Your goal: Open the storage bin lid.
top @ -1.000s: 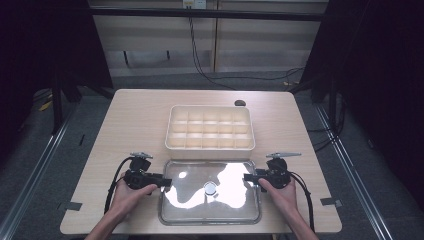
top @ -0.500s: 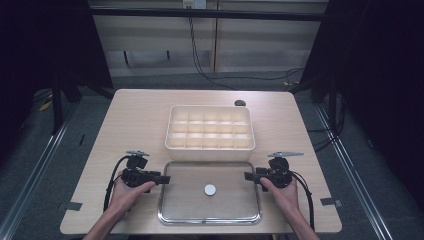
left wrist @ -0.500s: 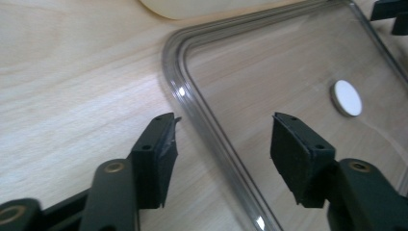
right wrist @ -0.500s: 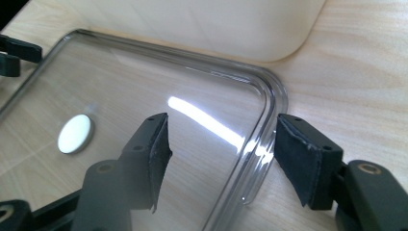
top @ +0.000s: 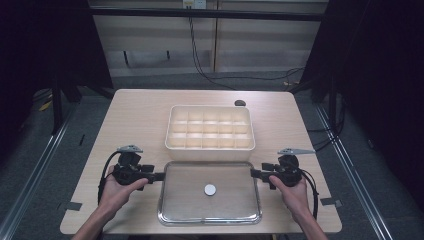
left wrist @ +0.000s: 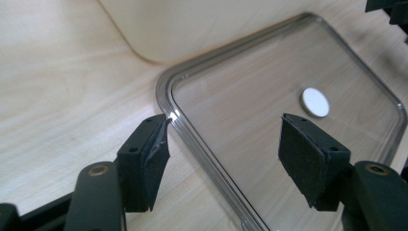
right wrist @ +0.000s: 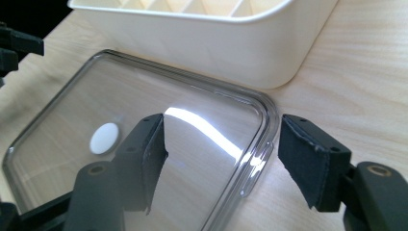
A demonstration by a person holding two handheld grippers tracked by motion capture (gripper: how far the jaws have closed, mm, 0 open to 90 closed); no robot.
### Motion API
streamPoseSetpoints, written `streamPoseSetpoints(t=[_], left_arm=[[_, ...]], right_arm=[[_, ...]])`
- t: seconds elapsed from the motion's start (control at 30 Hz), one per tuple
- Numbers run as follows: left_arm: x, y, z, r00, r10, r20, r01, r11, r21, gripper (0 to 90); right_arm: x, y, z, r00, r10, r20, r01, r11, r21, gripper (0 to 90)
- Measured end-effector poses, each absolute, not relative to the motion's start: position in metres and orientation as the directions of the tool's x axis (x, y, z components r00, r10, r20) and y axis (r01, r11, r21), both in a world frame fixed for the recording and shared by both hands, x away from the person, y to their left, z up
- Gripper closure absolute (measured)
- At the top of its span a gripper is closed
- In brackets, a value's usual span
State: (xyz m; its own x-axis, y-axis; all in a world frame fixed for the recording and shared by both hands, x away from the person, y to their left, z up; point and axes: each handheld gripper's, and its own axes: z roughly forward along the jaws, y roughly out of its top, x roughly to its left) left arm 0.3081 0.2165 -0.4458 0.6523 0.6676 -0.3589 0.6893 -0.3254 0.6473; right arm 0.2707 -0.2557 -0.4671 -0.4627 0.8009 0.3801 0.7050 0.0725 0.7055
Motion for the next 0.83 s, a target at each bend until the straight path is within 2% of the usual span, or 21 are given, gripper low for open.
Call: streamPoseSetpoints(t=[0.17,0.27,0.4,0.57,0.7,0.77,0.83], left_arm=[[0.297,0.231,-0.447,0.645,0.683,-0.343,0.677,-0.301,0.672,34.6],[0.288,0.243,-0.456,0.592,0.701,-0.397,0.703,-0.208,0.680,35.2],[0.276,0.250,-0.462,0.594,0.720,-0.359,0.704,-0.249,0.665,35.4],[0.261,0.264,-0.462,0.614,0.718,-0.328,0.672,-0.258,0.694,35.0],[0.262,0.274,-0.469,0.601,0.728,-0.330,0.673,-0.238,0.700,35.0],[0.264,0.276,-0.468,0.601,0.743,-0.294,0.653,-0.245,0.717,35.2],[0.269,0.281,-0.470,0.584,0.735,-0.345,0.678,-0.207,0.706,35.0]], right_arm=[[0.255,-0.264,-0.459,-0.460,0.810,0.364,0.676,0.054,0.735,33.1],[0.243,-0.268,-0.457,-0.466,0.809,0.358,0.658,0.046,0.752,32.3],[0.228,-0.272,-0.458,-0.466,0.819,0.334,0.655,0.065,0.753,32.0],[0.218,-0.282,-0.459,-0.447,0.828,0.338,0.650,0.042,0.758,31.8],[0.214,-0.293,-0.462,-0.410,0.841,0.354,0.656,0.002,0.754,31.8],[0.214,-0.296,-0.462,-0.407,0.844,0.350,0.649,-0.003,0.761,31.7],[0.215,-0.297,-0.462,-0.400,0.853,0.336,0.638,-0.004,0.770,31.2]])
